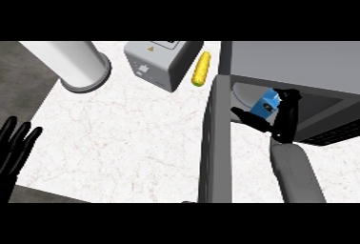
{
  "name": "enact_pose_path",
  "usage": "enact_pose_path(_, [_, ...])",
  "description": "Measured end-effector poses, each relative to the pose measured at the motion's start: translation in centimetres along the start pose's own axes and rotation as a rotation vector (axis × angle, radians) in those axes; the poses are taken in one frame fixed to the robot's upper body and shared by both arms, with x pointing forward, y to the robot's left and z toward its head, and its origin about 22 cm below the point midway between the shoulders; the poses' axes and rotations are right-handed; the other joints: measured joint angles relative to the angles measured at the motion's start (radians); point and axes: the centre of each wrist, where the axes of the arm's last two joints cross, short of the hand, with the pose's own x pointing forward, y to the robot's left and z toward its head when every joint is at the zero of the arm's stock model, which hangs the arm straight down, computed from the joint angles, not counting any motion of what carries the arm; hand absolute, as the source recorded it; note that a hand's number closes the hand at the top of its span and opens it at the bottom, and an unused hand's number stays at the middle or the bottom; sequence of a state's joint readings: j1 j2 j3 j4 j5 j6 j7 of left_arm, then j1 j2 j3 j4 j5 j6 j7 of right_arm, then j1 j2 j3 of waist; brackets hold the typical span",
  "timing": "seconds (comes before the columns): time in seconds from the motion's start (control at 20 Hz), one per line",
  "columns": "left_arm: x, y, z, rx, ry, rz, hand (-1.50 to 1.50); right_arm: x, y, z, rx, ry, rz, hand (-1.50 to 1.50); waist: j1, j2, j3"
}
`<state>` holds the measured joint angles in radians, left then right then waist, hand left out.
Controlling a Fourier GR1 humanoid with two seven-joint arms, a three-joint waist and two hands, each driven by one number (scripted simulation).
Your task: Pick up the milk, place it into the microwave and close the microwave
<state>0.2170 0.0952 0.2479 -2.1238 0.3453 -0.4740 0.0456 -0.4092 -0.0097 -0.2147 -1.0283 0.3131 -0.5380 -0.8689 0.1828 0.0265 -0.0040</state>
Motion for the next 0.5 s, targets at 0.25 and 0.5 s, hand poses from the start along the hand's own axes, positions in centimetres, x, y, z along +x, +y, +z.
enact_pose_path(0.25, [-0.2, -0.4, -0.4, -0.011, -0.002, 0.002, -1.5, -0.1, 0.6, -0.2, 0.02, 0.011, 0.006, -1.5, -0.006, -0.005, -0.004])
enact_pose_path(0.5, [-0.5, -0.9, -0.7, -0.015, 0.003, -0.002, -1.5, -0.1, 1.4, -0.4, 0.041, 0.021, 0.01, -1.5, -0.017, -0.009, -0.003])
